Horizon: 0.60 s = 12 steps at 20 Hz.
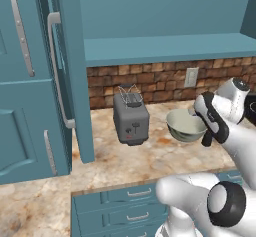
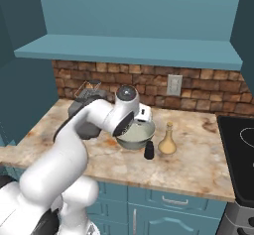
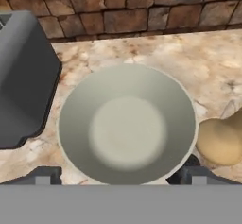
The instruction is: Retrieve the bottle and the shaker from the cabinet and place them next to the mixing bowl on the counter. Then add garlic from the fridge to the mixing bowl.
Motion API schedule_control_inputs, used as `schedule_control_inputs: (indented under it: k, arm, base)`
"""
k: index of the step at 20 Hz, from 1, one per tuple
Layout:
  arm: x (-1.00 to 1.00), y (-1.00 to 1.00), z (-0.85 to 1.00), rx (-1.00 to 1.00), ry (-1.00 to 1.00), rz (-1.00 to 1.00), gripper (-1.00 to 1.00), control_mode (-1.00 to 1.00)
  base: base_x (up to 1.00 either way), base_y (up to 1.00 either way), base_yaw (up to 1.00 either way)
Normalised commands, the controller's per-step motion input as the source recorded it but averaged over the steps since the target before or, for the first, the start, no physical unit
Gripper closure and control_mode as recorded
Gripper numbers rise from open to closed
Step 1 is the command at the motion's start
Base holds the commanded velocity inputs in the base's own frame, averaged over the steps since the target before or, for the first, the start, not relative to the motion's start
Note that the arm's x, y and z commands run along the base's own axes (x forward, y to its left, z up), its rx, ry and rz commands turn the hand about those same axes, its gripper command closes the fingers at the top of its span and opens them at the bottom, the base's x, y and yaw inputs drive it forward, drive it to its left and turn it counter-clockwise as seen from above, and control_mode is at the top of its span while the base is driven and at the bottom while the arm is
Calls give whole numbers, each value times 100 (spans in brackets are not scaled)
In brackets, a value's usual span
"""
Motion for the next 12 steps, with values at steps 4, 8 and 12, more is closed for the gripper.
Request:
schedule_control_inputs:
  k: [4, 8, 12]
  arm:
    - [-45, 49, 100, -9, 0, -9, -100, -100]
    - [-86, 54, 72, -10, 0, -2, -100, -100]
    - [-100, 54, 65, -3, -8, 0, -100, -100]
  base:
    - [0, 0, 0]
    - [0, 0, 0]
    - [0, 0, 0]
